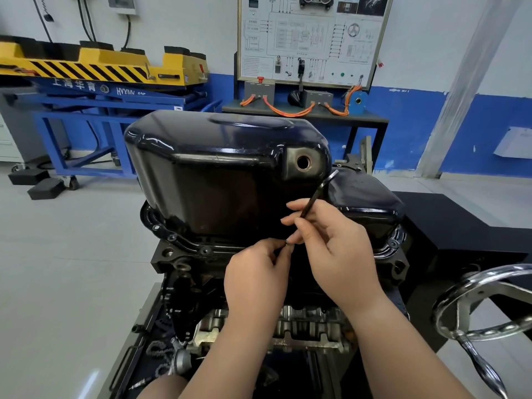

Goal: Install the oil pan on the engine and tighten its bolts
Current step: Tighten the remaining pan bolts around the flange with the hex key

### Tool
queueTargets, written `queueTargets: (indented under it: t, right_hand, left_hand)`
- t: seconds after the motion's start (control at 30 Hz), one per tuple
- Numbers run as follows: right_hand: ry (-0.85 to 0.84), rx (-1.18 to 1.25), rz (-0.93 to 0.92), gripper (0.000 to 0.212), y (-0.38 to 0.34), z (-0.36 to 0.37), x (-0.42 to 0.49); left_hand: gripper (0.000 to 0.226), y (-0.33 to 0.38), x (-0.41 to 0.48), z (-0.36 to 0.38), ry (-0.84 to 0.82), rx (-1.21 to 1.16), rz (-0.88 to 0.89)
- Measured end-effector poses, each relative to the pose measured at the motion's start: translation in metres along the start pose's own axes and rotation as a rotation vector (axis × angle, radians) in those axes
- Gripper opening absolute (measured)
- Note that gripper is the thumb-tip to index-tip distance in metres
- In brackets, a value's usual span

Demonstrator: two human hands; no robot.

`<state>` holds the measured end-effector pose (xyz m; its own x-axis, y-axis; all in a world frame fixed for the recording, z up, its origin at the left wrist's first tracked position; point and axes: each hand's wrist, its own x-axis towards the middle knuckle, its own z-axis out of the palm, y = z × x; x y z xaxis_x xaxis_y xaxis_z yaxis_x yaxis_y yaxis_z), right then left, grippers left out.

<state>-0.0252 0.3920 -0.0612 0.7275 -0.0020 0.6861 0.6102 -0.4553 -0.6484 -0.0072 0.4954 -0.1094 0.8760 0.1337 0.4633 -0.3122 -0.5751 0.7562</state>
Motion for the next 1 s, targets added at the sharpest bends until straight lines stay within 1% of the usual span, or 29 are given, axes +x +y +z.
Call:
queueTargets:
  t: [0.1,0.23,0.3,0.37,0.47,0.6,0.7,0.87,0.93,1.0]
  right_hand:
    - [0.004,0.047,0.051,0.027,0.000,-0.001,0.001]
    - [0.074,0.074,0.092,0.015,0.001,0.002,0.001]
    - [0.123,0.055,0.097,0.020,0.002,0.006,0.002]
    - [0.149,-0.019,0.079,0.020,0.004,0.009,0.001]
    - [0.119,-0.038,0.034,0.008,0.005,0.011,-0.002]
    - [0.027,-0.024,0.024,0.022,0.003,0.004,-0.003]
    - [-0.025,-0.033,0.072,0.023,0.003,0.000,-0.002]
    - [0.050,0.014,0.130,0.013,0.004,0.003,0.000]
    - [0.077,-0.016,0.114,0.009,0.005,0.004,0.001]
    - [0.092,-0.078,0.080,0.016,0.006,0.006,0.001]
  left_hand:
    - [0.019,0.000,0.000,0.000,0.004,0.001,0.000]
    - [0.019,0.001,-0.001,0.000,0.011,-0.006,-0.007]
    - [0.018,0.001,-0.001,0.000,0.004,-0.005,-0.009]
    - [0.018,0.000,0.000,0.000,0.001,-0.009,-0.010]
    - [0.019,0.001,0.000,0.000,-0.004,-0.003,-0.014]
    - [0.021,0.001,0.000,0.000,-0.013,-0.020,-0.028]
    - [0.018,0.001,0.000,0.000,-0.012,-0.007,-0.034]
    - [0.017,0.002,0.001,-0.003,-0.033,-0.001,-0.026]
    - [0.018,0.001,0.001,-0.005,-0.048,-0.004,-0.020]
    - [0.018,0.001,0.001,-0.008,-0.059,-0.002,-0.010]
